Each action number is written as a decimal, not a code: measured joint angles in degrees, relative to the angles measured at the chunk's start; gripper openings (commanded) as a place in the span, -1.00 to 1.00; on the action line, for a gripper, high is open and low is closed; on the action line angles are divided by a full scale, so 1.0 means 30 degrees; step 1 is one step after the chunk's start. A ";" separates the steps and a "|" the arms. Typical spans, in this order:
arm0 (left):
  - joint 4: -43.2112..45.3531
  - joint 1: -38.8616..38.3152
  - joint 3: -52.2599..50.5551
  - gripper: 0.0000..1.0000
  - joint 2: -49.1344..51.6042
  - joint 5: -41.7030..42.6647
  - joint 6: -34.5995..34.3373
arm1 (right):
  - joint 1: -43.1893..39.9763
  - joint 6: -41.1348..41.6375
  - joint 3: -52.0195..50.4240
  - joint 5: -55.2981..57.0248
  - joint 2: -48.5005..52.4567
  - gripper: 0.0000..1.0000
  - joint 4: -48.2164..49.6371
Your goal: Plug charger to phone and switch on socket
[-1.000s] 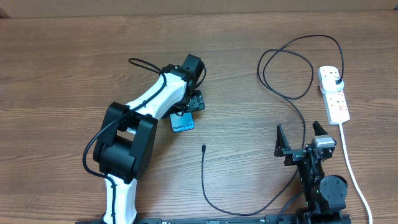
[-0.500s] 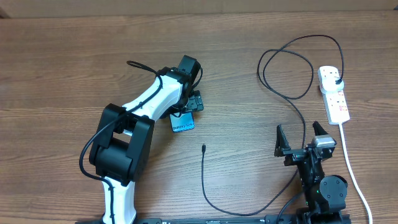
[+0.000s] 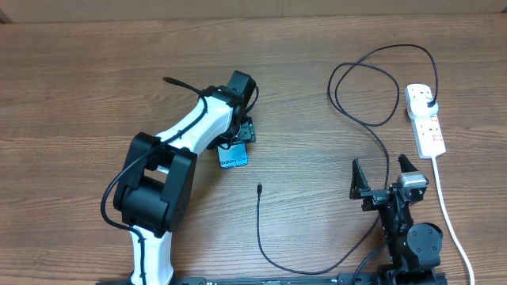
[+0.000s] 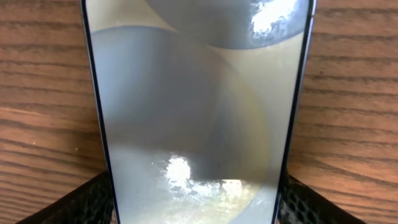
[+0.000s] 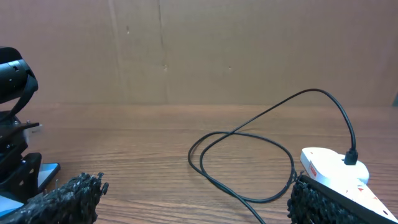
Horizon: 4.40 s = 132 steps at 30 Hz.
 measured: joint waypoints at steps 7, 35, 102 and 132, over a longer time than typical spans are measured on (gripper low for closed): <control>-0.0051 0.0007 -0.0291 0.55 -0.0168 0.0503 0.0729 | 0.0000 -0.0007 0.0000 0.0000 0.0000 1.00 -0.0007; 0.0474 0.0073 -0.1377 1.00 -0.0882 0.2849 0.1625 | 0.0000 0.0000 0.0000 0.0000 0.0000 1.00 0.0000; 0.1260 -0.0248 -0.1326 1.00 -0.0911 0.3694 0.2674 | 0.0000 0.0000 0.0000 -0.0007 0.0000 1.00 -0.0015; -0.1384 -0.2725 -0.0415 0.82 -0.0313 0.0226 -0.2805 | 0.0000 -0.0007 0.0000 0.0007 0.0000 0.99 -0.0022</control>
